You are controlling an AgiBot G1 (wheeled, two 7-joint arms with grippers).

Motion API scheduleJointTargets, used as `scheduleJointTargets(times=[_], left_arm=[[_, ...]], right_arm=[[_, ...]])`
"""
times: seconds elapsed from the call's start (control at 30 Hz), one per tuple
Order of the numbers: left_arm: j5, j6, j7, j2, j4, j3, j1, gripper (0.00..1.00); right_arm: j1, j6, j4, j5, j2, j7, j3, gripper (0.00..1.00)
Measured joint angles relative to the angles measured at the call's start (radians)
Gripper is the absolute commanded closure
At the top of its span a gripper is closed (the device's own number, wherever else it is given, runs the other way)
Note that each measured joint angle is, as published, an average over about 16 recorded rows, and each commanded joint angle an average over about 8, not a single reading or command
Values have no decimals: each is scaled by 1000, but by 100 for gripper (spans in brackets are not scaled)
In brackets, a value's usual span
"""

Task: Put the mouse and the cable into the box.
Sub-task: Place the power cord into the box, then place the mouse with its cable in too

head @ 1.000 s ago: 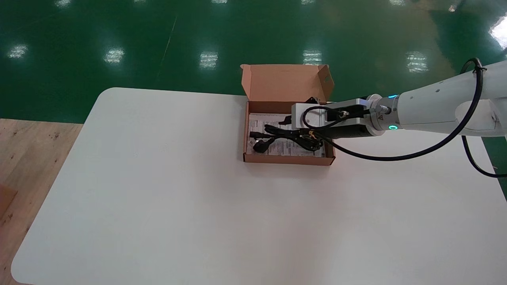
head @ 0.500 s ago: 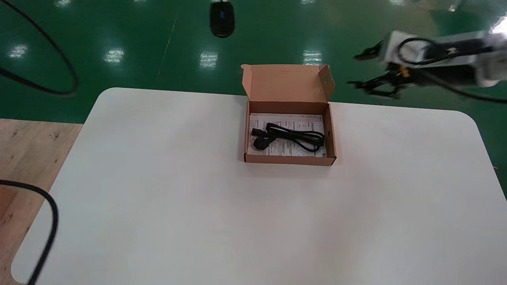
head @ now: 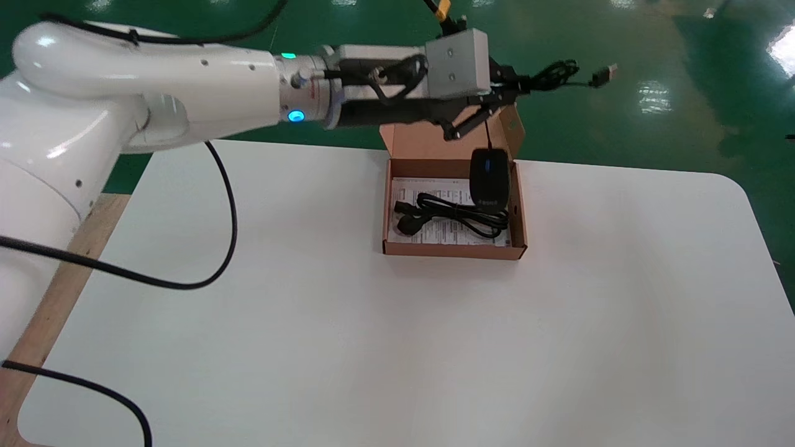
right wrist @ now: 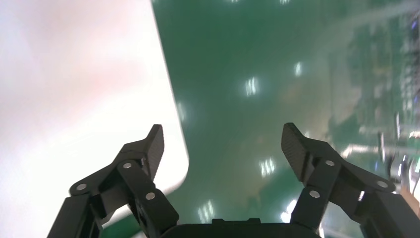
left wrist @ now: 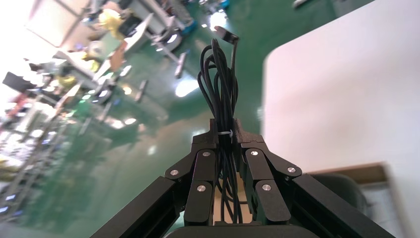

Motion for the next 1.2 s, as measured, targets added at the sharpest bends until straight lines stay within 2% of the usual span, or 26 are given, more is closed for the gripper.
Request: scheduleJointTargets(times=[0.33,0.6,0.9,0.93,1.17,1.2], left_arm=[[-124,-106,-129,-3,-125,215,89,100],[-193,-176,-251,-9,-83,341,126,100],[-223,-244,-374,-13,-13,423,120,100],[-223,-252,-382,-13,-10,429,117,94],[-229,-303,-412,-12,-7,468,100,7],[-230,-308,-414,-12,-8,473,99,0]], right_arm=[[103,-75,8,-106,88,55,-73,0],[153,-140,24,-166,114,93,-114,0],[177,-231,40,-200,120,120,-139,0],[177,-239,41,-202,120,122,-141,0],[177,-277,41,-212,113,136,-149,0],[177,-278,41,-212,111,138,-150,0]])
